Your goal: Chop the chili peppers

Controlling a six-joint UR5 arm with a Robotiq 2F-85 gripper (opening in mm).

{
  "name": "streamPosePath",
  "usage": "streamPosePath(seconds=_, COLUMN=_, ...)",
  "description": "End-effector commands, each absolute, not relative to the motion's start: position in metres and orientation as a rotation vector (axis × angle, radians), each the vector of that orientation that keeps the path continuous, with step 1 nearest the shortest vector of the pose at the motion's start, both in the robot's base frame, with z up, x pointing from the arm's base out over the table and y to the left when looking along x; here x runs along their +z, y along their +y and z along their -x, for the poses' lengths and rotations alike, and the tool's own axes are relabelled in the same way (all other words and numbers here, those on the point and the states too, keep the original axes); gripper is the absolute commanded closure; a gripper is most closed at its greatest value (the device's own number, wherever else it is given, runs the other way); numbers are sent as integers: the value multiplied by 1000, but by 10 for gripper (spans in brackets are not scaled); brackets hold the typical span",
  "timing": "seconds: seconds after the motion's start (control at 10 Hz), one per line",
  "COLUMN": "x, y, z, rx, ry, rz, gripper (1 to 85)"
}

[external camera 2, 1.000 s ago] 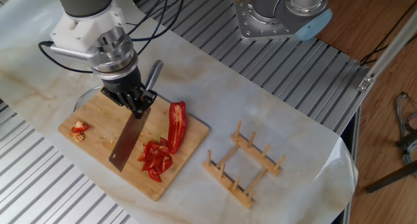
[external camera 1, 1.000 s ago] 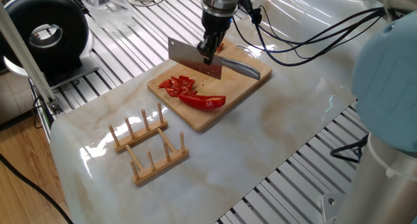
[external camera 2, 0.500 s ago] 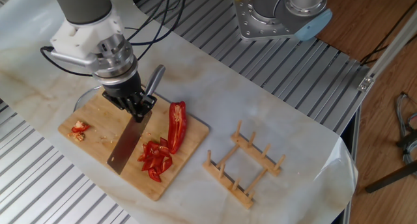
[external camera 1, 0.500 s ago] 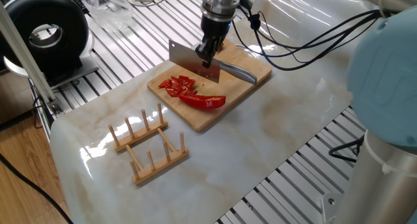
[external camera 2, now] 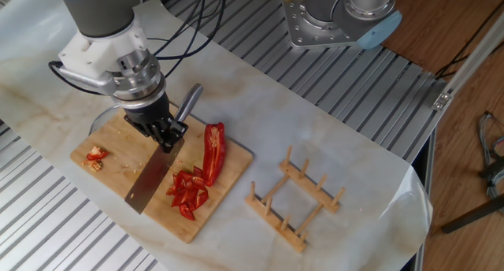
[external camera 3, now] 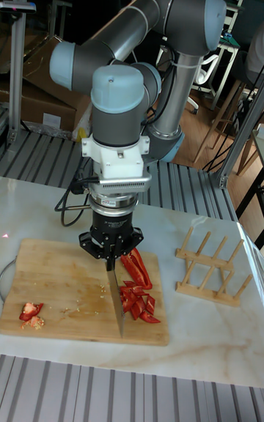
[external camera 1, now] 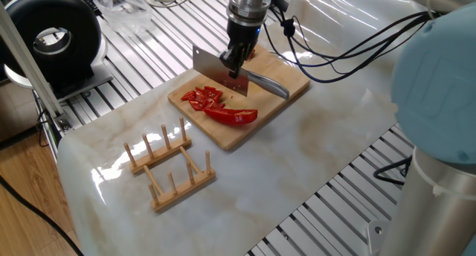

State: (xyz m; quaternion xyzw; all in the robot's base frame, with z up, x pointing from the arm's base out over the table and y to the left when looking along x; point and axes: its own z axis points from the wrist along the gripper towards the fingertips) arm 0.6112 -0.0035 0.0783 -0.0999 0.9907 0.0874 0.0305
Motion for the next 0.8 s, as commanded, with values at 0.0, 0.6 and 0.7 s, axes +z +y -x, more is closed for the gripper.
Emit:
streamPosePath(seconds=0.0, x=77, y=2, z=-619, rx=308, ry=3053, rz=209, gripper=843)
streamPosePath(seconds=0.6, x=71, y=3, z=-624, rx=312, ry=3058, rz=165, gripper=843)
streamPosePath(seconds=0.7, x=70, y=4, z=-624, rx=315, ry=3058, rz=160, gripper=843)
